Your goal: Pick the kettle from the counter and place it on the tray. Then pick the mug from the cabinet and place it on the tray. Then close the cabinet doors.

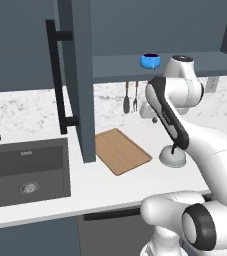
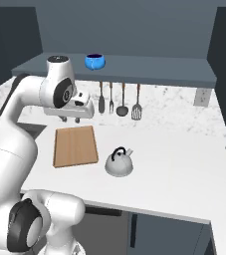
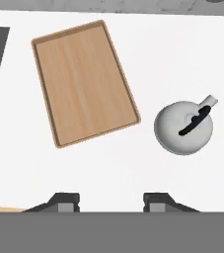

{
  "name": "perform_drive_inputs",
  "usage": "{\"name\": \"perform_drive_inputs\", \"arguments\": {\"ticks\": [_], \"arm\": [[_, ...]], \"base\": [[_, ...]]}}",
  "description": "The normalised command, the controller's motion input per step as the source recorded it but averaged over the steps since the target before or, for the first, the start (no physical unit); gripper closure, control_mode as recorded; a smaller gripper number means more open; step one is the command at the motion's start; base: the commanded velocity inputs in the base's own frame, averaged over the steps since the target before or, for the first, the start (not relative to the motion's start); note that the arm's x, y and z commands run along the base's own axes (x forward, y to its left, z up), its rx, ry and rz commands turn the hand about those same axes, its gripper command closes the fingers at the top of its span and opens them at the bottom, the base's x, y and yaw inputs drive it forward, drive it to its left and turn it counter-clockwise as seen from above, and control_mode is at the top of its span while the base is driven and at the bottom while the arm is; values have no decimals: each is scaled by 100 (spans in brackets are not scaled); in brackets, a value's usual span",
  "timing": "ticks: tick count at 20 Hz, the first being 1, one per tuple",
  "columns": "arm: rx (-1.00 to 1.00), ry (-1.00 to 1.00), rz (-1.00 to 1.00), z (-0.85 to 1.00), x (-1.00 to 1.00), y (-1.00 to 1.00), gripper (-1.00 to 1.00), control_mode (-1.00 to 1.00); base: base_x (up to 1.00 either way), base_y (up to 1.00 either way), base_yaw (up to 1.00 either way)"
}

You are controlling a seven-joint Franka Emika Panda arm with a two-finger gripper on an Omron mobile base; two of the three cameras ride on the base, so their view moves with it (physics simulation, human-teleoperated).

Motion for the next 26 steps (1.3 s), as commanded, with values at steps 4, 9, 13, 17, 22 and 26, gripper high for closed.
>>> {"name": "perform_drive_inputs", "arguments": {"ticks": [4, 9, 13, 17, 22, 26], "arm": [[0, -1, 0, -2, -15, -1, -100, -100], [1, -9, 0, -18, -51, -17, -100, -100], [0, -10, -18, -32, -40, -44, -100, -100], [0, -3, -32, -34, -14, -57, -100, -100], [0, 0, -41, -38, 10, -55, -100, -100], [0, 2, -32, -33, 39, -47, -100, -100]], "base": [[0, 0, 0], [0, 0, 0], [0, 0, 0], [0, 0, 0], [0, 0, 0], [0, 0, 0]]}}
